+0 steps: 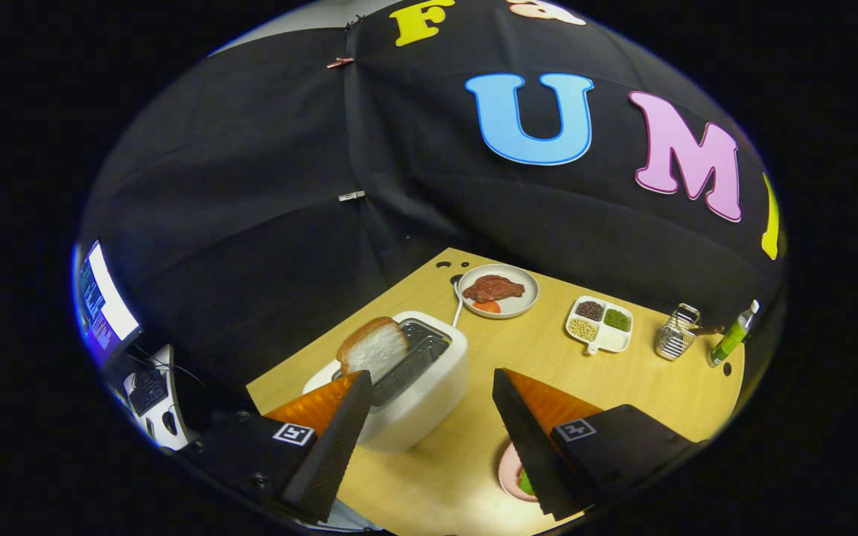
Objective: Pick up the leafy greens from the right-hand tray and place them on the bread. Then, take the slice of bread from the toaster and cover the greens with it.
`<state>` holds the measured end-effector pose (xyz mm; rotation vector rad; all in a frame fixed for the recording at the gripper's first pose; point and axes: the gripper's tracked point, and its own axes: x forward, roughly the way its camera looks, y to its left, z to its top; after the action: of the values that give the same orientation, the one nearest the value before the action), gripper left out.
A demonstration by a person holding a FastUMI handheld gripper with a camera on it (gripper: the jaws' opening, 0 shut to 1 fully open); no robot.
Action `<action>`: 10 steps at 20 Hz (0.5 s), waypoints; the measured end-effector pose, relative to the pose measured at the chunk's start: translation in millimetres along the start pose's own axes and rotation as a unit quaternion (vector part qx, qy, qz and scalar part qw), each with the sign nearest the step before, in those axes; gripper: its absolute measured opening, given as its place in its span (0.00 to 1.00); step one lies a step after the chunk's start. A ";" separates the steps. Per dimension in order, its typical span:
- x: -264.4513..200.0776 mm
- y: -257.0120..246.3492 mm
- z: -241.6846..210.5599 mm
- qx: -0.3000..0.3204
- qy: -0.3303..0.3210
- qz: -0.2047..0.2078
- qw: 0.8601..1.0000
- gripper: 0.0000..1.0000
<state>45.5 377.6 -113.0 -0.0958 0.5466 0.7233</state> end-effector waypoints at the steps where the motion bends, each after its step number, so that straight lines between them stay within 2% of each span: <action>1: 6.0 10.9 0.0 0.002 0.002 0.006 1.000 1.00; 6: 38.5 58.1 5.2 -0.004 0.012 0.034 0.999 0.99; 10: 67.7 80.7 -0.3 -0.015 0.027 0.038 0.999 0.99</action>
<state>34.5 479.0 -139.4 -0.1238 0.5939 0.8049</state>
